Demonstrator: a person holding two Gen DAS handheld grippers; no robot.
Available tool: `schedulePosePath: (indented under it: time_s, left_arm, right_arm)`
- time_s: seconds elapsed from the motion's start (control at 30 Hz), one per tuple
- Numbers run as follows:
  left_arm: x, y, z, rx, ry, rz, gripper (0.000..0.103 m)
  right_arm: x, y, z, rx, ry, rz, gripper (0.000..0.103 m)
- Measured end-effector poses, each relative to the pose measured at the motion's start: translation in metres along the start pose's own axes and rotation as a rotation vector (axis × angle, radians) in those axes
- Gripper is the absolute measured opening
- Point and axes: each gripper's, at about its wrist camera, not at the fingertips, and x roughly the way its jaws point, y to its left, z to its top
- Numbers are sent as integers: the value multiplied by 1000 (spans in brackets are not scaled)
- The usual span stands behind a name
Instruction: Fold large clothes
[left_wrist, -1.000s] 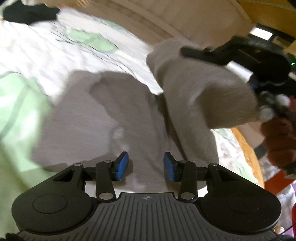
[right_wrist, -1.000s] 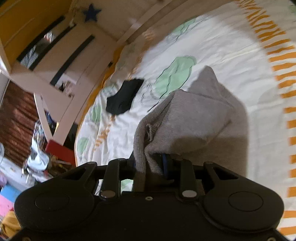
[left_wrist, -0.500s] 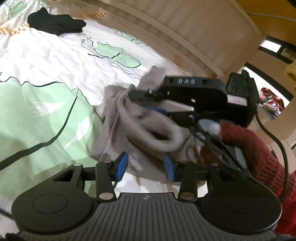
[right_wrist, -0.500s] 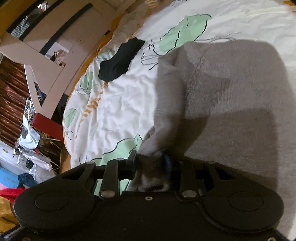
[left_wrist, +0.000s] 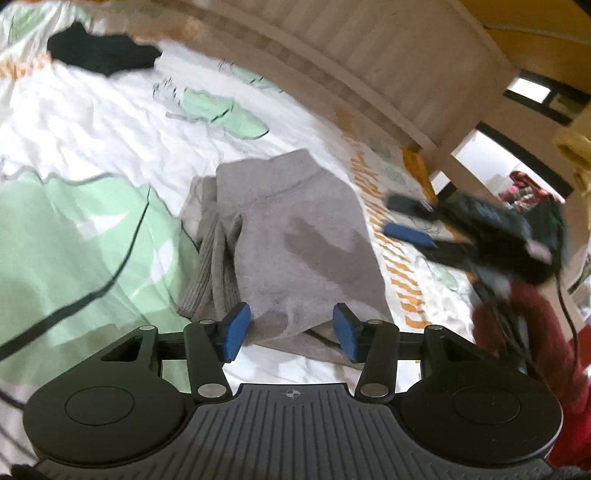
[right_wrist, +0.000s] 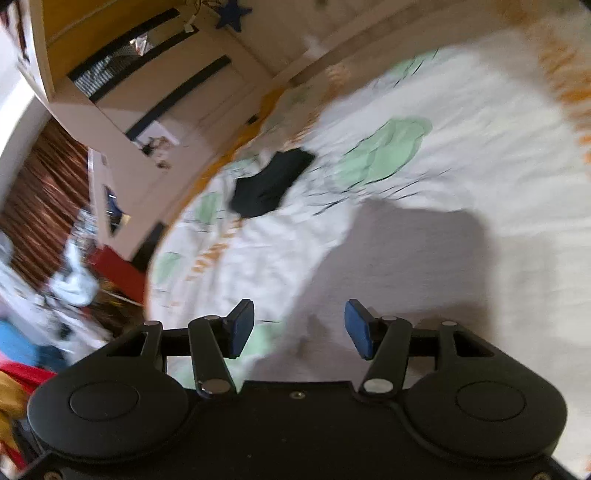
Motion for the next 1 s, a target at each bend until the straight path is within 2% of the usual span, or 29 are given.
schedulePosePath:
  time_s: [0.13, 0.17, 0.2, 0.3, 0.37, 0.47, 0.5, 0.57, 0.6, 0.7, 0.73, 0.8, 0.87, 0.93, 1.0]
  left_arm:
    - [19, 12, 6, -50, 20, -10, 45]
    - [21, 15, 9, -49, 24, -31, 20]
    - [21, 16, 12, -33, 19, -30, 4]
    - [12, 16, 23, 78, 3, 15, 6]
    - [4, 21, 32, 116, -10, 42, 6]
    - [-2, 34, 42, 110, 0, 52, 6]
    - [-1, 37, 43, 106, 7, 61, 2]
    - [2, 38, 42, 135, 10, 121, 0]
    - [4, 42, 42, 119, 23, 124, 0]
    - [7, 51, 41, 65, 38, 131, 0]
    - [7, 50, 42, 60, 38, 136, 0]
    - [5, 46, 45, 69, 21, 155, 1]
    - [-3, 34, 46, 109, -23, 178, 2]
    - [-9, 21, 47, 155, -67, 190, 8]
    - [-7, 4, 50, 200, -98, 174, 10]
  right_arm:
    - [-21, -10, -18, -3, -7, -49, 62]
    - [-22, -10, -20, -5, -7, -55, 62]
    - [-24, -10, -23, -11, -8, -60, 62]
    - [-30, -10, -31, -47, -3, -68, 62]
    - [-31, -4, -33, -88, -2, -73, 62]
    - [-30, 5, -37, -154, -2, -81, 62]
    - [-29, 8, -38, -174, 2, -76, 60]
    - [-25, 14, -43, -217, 15, -62, 53]
    - [-22, 17, -46, -238, 28, -57, 47]
    - [-4, 20, -61, -280, 120, -52, 46]
    - [6, 17, -68, -276, 173, -62, 46]
    - [24, 4, -82, -220, 265, -27, 46]
    - [32, -6, -91, -159, 269, 19, 46]
    - [29, -6, -92, -152, 251, 38, 46]
    - [22, -2, -91, -164, 225, 65, 49]
